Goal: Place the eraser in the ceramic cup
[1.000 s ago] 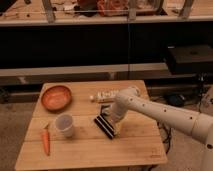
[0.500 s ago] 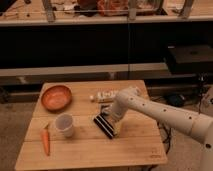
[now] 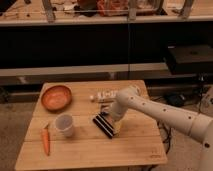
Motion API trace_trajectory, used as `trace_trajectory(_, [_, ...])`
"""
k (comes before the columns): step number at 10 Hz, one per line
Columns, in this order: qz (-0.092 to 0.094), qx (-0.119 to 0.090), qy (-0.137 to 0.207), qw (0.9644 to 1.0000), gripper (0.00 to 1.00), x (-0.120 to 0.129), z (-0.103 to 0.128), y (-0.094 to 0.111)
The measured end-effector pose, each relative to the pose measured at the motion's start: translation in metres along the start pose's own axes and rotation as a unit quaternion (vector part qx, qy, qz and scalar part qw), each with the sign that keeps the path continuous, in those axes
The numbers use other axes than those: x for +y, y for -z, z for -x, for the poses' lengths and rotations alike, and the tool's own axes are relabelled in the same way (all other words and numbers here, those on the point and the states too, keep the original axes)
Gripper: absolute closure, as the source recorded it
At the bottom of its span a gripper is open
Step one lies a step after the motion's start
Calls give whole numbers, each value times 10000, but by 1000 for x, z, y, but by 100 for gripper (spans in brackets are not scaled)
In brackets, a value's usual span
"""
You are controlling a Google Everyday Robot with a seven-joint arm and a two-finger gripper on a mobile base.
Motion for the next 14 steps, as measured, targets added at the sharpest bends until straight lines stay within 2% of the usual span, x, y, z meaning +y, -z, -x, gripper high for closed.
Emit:
trace_trajectory(1, [129,146,300,9994,20,1,7,2])
trace_trajectory(2, [344,304,798,9958,20,2,17,5])
trace_trajectory(3, [520,406,1278,9896,20,2,26,8])
trace_trajectory(4, [849,577,2015,9741,20,9,35,14])
trace_trajectory(6, [1204,678,2830,9491,20,15,48,19])
trace_trajectory(7, [1325,694,3295,9323,20,19,55,23])
trace_trajectory(8, [1259,659,3716,9174,20,23,59,27])
trace_trajectory(9, [1003,628,4069,9058,20,26,61,32])
trace_trajectory(10, [632,555,4394,8943,20,29,64,36])
trace_trajectory(11, [259,422,4698,8814,20,34,64,38])
trace_trajectory(12, [104,330,5059,8619,20,36,68,39])
trace_trajectory(13, [110,287,5267,8495,20,35,70,38])
trace_trajectory(14, [252,272,5367,8430,20,34,71,35])
